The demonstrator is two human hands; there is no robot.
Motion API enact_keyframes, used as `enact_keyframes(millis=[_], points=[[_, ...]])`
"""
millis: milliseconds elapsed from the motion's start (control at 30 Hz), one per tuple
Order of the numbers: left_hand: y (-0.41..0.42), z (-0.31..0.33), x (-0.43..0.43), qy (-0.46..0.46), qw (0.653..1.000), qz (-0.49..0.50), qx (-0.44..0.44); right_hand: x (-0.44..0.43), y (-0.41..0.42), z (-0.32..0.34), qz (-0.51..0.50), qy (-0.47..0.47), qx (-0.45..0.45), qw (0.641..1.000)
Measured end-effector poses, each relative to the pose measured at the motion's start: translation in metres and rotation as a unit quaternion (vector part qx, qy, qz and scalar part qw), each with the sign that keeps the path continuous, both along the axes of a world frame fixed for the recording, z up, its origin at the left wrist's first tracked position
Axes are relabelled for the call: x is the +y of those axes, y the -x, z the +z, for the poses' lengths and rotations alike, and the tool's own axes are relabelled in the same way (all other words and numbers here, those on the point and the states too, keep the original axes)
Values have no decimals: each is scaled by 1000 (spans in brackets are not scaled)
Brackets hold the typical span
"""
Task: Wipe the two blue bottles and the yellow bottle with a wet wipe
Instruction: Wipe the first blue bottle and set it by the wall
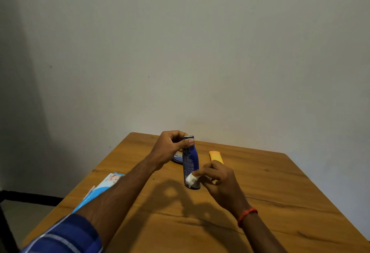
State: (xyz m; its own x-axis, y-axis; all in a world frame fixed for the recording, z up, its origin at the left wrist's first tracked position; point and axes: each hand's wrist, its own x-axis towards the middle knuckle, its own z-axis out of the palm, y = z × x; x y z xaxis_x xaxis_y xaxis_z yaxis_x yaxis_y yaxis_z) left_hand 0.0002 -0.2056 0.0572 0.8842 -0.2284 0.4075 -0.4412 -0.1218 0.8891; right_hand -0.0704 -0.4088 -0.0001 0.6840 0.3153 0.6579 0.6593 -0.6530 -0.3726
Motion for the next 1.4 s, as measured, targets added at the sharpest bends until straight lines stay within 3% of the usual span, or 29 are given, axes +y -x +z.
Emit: enact_keyframes(millis=[400, 600, 900, 1400], points=[[2, 4, -6, 4, 1000, -5, -14, 4, -6, 34, -16, -48, -72, 996], [1, 0, -6, 16, 1000, 3, -4, 8, 5, 4, -13, -63, -24, 998], [3, -4, -3, 22, 1000, 4, 13, -3, 6, -12, 13, -12, 37, 999], [9, 0, 0, 26, 999, -35, 17, 5, -13, 44, 5, -78, -67, 995]])
